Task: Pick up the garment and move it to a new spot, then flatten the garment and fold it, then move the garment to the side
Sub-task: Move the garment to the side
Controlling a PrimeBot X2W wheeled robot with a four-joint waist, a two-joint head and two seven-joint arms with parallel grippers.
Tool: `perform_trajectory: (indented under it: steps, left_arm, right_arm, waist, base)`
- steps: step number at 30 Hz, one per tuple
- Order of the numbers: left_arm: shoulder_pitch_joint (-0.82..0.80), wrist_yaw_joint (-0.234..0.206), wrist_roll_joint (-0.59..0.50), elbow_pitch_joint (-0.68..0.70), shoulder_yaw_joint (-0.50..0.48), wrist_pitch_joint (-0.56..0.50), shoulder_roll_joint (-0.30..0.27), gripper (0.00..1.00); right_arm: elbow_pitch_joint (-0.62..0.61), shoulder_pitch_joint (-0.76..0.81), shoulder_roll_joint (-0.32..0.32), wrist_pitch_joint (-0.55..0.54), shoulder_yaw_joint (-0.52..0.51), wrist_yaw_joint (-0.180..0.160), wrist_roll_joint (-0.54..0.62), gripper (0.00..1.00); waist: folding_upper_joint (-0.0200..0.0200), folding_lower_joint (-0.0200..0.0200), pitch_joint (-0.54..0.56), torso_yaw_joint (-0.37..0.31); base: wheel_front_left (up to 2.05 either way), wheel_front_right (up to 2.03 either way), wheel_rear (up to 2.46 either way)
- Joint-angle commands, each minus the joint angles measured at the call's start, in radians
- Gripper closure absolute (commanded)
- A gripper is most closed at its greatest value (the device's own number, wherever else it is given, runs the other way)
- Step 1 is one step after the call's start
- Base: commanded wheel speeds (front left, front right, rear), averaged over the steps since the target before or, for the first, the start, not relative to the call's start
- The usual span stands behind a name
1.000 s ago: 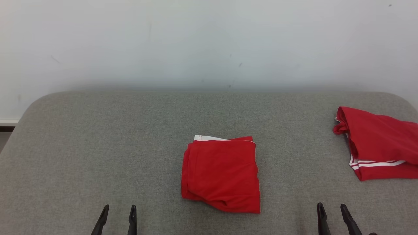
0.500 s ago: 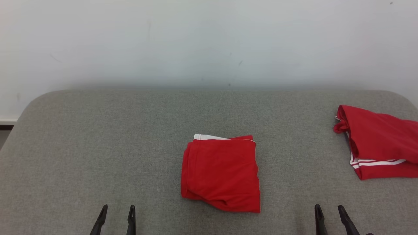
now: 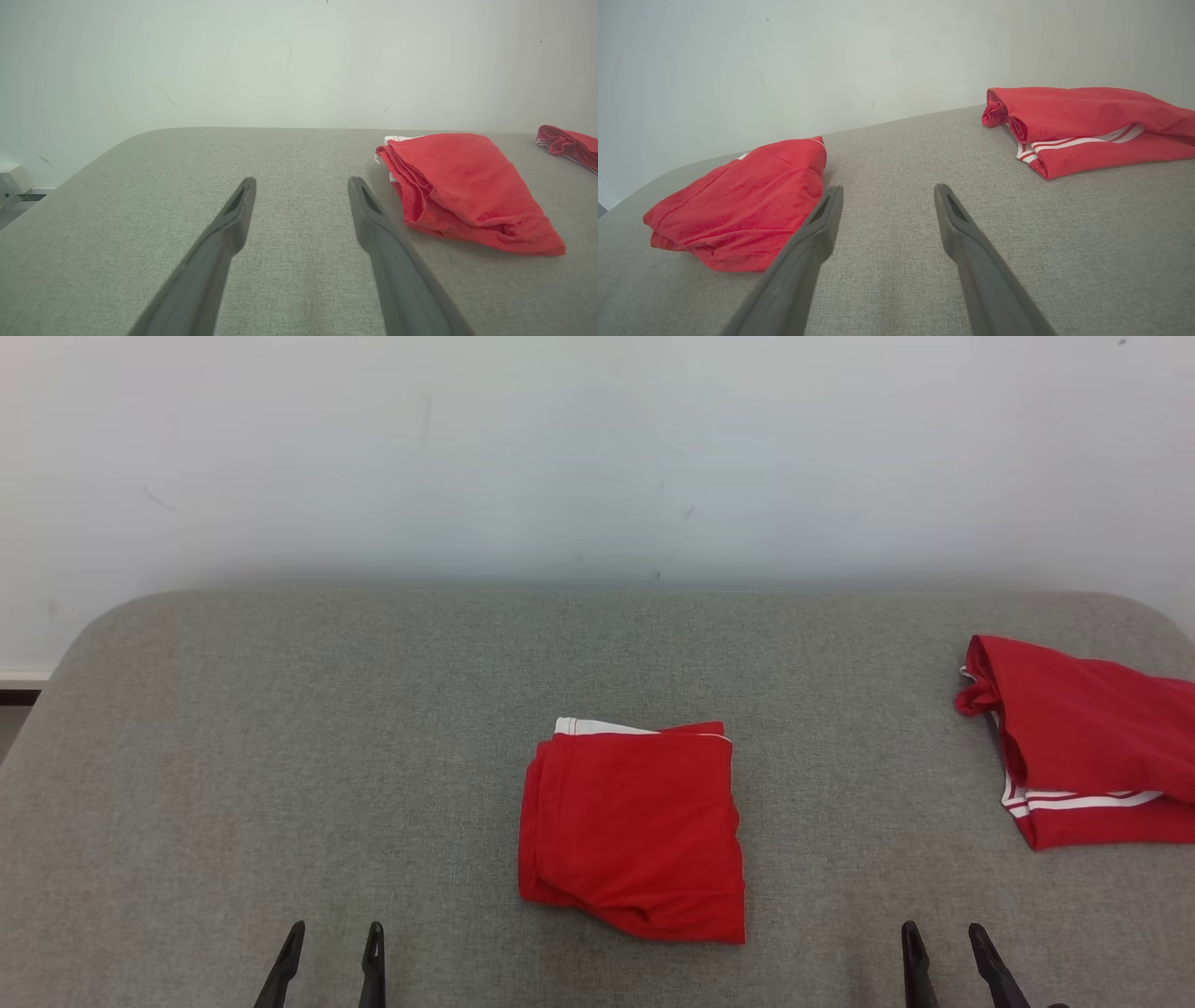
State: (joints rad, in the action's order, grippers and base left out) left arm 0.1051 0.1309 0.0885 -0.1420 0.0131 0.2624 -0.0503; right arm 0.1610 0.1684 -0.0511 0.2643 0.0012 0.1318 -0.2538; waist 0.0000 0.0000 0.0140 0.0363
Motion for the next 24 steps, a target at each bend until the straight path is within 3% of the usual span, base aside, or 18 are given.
perform_trajectory:
  steps: [1,24]
  left_arm:
    - [0.008,-0.001,-0.003,0.001,-0.004,0.001,0.000,0.00]
    - [0.019,-0.001,0.006,0.004,-0.008,0.001,0.000,0.00]
  right_arm:
    - [0.000,0.004,0.001,0.001,-0.002,-0.002,0.003,0.00]
    - [0.003,0.005,0.001,0.001,0.002,-0.002,0.001,0.00]
  waist:
    - [0.0000,0.0000,0.000,0.001]
    - [0.0000,0.0000,0.008,0.003]
  base:
    - [0.00,0.00,0.00]
    - [0.00,0.00,0.00]
